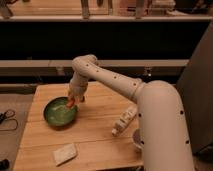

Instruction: Place the pepper in the ceramic bowl

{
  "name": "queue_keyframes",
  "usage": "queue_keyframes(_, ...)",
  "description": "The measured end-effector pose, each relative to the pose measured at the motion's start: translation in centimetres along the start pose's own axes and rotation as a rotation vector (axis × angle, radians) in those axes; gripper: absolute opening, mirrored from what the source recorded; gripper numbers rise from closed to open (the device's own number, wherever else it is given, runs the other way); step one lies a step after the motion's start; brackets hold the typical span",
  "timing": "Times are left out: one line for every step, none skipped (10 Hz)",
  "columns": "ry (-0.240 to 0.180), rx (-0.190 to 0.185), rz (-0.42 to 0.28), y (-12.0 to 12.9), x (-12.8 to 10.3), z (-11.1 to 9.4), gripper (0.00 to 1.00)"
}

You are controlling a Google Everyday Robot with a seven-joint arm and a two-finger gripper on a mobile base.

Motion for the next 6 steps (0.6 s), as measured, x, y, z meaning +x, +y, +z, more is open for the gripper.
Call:
queue_keyframes(-0.009,-0.002,-0.008,0.0,-0.4,0.1,0.0)
queue_keyframes(-0.017,-0.006,-0.015,-0.1,-0.7,0.3,0.0)
queue_keyframes(-0.03,-0.006,-0.028,-0.4,-1.2,0.5,0.0)
queue_keyframes(-0.041,-0.008,-0.034,-0.4,-1.3,0.7,0.0)
queue_keyframes(-0.055,-0.01,-0.04,-0.4,-1.5,0.8,0.0)
queue_keyframes(-0.067,-0.018,-0.047,-0.3,-1.7,1.0,0.0)
